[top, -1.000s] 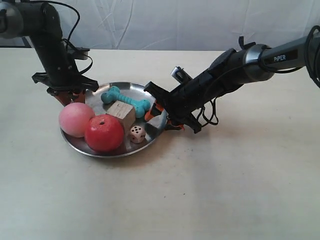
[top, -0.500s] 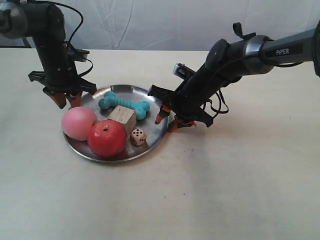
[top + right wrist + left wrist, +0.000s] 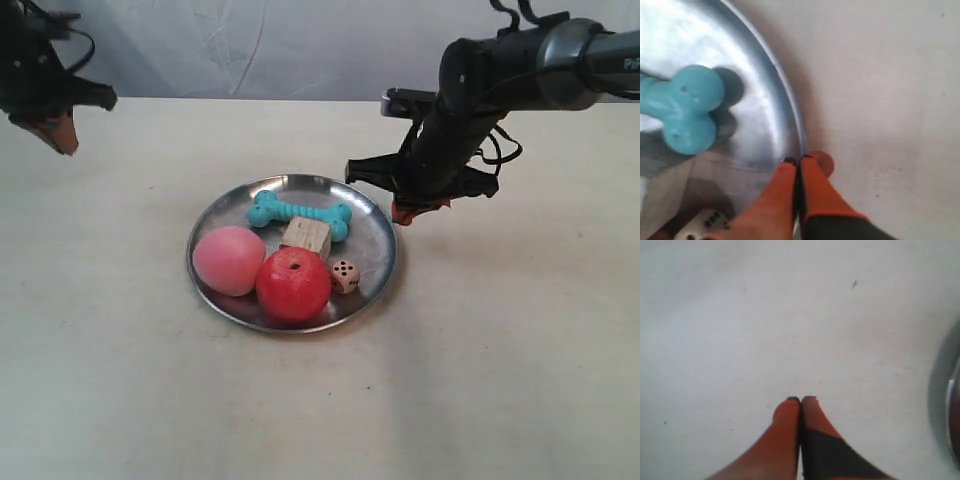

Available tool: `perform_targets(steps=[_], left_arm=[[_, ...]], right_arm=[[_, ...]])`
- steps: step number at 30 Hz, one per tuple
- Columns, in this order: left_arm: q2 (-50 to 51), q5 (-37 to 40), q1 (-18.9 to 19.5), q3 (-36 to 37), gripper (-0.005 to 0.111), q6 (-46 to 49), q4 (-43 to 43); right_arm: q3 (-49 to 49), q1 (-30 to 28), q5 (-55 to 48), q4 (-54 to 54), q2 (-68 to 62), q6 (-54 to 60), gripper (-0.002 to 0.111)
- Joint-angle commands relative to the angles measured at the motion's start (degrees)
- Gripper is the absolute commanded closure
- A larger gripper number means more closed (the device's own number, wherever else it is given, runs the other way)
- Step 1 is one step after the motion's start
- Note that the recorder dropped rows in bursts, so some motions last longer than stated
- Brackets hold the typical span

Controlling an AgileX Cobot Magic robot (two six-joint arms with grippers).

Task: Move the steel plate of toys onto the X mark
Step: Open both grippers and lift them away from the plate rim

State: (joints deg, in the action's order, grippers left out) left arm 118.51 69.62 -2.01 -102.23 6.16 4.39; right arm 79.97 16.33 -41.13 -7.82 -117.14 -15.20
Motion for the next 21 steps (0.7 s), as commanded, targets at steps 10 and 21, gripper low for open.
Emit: perform_targets(steps=[10,21], left_arm=[[-26.5,-7.9,0.9,10.3,0.107,0.2,-3.7],[-64.7,-37.1,0.8,44.2,0.107,0.4,0.1]], right_arm=[[-0.4,-0.4,1.7,1.5,4.0,2.7,0.107],[-26.9,-0.1,22.6,2.4,27.1,6.8,0.108]])
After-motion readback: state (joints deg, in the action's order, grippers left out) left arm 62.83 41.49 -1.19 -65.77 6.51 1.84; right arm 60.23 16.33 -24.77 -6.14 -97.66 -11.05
